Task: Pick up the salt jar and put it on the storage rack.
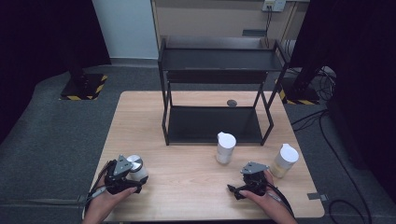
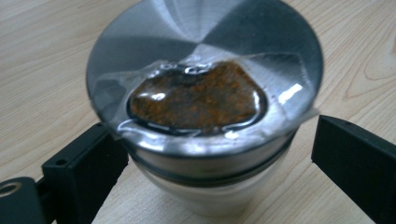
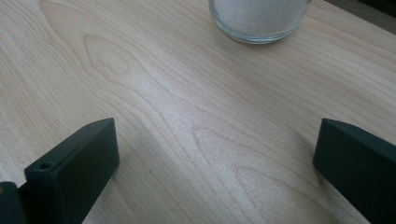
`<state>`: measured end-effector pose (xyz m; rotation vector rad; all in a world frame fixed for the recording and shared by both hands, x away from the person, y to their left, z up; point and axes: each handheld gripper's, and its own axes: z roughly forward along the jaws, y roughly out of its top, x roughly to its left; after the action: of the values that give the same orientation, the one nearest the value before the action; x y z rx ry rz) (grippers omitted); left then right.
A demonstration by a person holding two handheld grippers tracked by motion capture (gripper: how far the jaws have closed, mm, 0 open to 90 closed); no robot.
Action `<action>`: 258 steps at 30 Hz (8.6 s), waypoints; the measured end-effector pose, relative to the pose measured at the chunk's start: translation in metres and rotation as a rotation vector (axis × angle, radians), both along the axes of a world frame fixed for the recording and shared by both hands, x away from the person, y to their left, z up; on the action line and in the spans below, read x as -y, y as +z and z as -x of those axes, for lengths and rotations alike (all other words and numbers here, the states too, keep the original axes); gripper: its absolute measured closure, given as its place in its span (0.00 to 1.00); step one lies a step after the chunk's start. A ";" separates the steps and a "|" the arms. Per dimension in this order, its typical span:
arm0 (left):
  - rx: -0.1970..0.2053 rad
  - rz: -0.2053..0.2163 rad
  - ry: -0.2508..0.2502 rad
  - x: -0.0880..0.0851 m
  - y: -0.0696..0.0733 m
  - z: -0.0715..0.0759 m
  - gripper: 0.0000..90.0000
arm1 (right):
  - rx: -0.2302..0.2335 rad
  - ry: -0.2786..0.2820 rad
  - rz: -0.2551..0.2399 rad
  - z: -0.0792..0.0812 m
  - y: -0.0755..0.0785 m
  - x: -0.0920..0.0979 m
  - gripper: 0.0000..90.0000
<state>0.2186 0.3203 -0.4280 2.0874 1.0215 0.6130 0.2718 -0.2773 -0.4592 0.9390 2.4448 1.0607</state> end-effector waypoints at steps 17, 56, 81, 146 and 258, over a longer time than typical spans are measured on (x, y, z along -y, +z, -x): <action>-0.017 -0.022 -0.006 0.002 -0.004 -0.003 0.09 | 0.000 0.000 0.000 0.000 0.000 0.000 0.01; -0.061 0.006 -0.037 0.015 0.009 -0.012 0.33 | 0.000 0.000 0.000 0.000 0.000 0.000 0.01; -0.074 0.028 0.019 0.040 0.025 -0.007 0.33 | 0.000 0.001 0.000 0.000 0.000 0.000 0.01; -0.042 -0.011 -0.039 0.159 0.040 -0.095 0.33 | 0.000 0.002 0.001 0.000 0.000 0.000 0.01; -0.084 0.033 0.068 0.199 0.017 -0.203 0.33 | -0.001 0.025 0.000 -0.004 0.000 0.003 0.01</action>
<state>0.4211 0.1216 -0.4115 2.0720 1.1464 0.5424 0.2757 -0.2799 -0.4591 0.9112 2.4640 1.0681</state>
